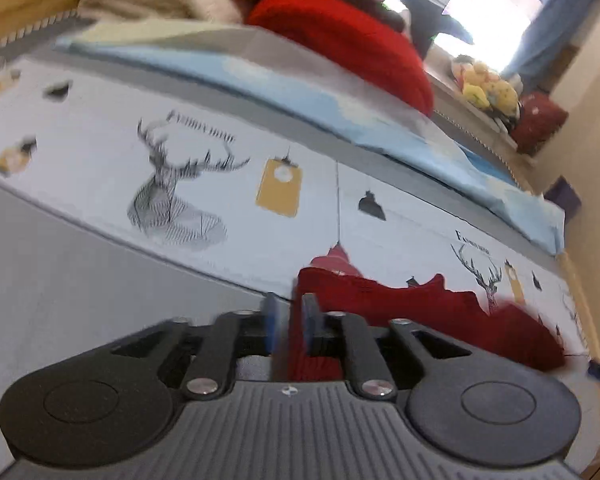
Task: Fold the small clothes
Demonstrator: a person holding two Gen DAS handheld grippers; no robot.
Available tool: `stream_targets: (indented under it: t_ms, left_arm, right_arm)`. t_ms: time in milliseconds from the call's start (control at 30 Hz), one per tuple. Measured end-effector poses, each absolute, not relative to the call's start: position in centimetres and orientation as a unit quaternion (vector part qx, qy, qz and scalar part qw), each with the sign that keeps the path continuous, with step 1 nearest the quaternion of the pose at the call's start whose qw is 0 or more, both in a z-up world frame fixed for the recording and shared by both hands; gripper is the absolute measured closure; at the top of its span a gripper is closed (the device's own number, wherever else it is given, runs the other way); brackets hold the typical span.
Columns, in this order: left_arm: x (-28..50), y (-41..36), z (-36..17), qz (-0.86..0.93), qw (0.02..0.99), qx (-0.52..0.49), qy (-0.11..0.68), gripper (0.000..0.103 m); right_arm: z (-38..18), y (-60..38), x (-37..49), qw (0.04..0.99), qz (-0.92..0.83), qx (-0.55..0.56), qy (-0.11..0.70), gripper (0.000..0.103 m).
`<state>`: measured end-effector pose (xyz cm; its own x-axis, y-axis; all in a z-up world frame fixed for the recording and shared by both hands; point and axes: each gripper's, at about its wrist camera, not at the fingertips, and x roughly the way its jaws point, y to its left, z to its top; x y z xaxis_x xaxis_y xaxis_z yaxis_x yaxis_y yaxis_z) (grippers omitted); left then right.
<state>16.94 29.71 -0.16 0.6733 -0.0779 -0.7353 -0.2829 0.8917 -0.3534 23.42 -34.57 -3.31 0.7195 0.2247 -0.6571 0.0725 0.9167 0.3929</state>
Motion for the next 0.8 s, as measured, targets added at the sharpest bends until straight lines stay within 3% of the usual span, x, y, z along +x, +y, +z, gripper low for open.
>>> stream_targets:
  t_ms: [67,133,233,433,600,633,667,733,800]
  left_arm:
    - [17.4,29.9,-2.5,0.062,0.851,-0.245,0.46,0.072]
    - [17.6,29.5,-3.6,0.049,0.84,-0.245,0.482,0.07]
    - [18.2,29.0,-4.8,0.028,0.838,-0.225,0.496,0.06]
    - [19.3,29.5,-6.2,0.037,0.82,-0.294,0.49,0.06]
    - [20.4,28.5,-6.5,0.04,0.818,-0.3,0.488,0.06]
    - [20.6,28.3,-6.5,0.034,0.82,-0.296,0.488,0.061]
    - [20.7,28.0,-6.3,0.028,0.823,-0.286,0.489,0.072]
    - [20.6,27.1,-5.7,0.017,0.84,-0.249,0.482,0.092]
    - [20.3,26.4,-4.3,0.02,0.867,-0.198,0.457,0.094]
  right_arm:
    - [-6.3,-34.8,24.1,0.875,0.043,0.228,0.424,0.07]
    - [-8.1,-34.9,24.5,0.85,0.054,0.271,0.448,0.07]
    - [-9.2,-34.1,25.2,0.848,0.063,0.249,0.465,0.064]
    - [-11.8,-33.3,26.1,0.825,0.051,0.248,0.505,0.058]
    - [-11.7,-32.4,26.3,0.834,0.063,0.229,0.498,0.061]
    - [-11.7,-32.5,26.3,0.837,0.059,0.225,0.496,0.075]
    - [-11.5,-32.4,26.2,0.841,0.053,0.218,0.492,0.091]
    - [-11.1,-32.6,26.1,0.849,0.049,0.216,0.479,0.091]
    - [-10.1,-32.8,25.8,0.858,0.051,0.226,0.458,0.092]
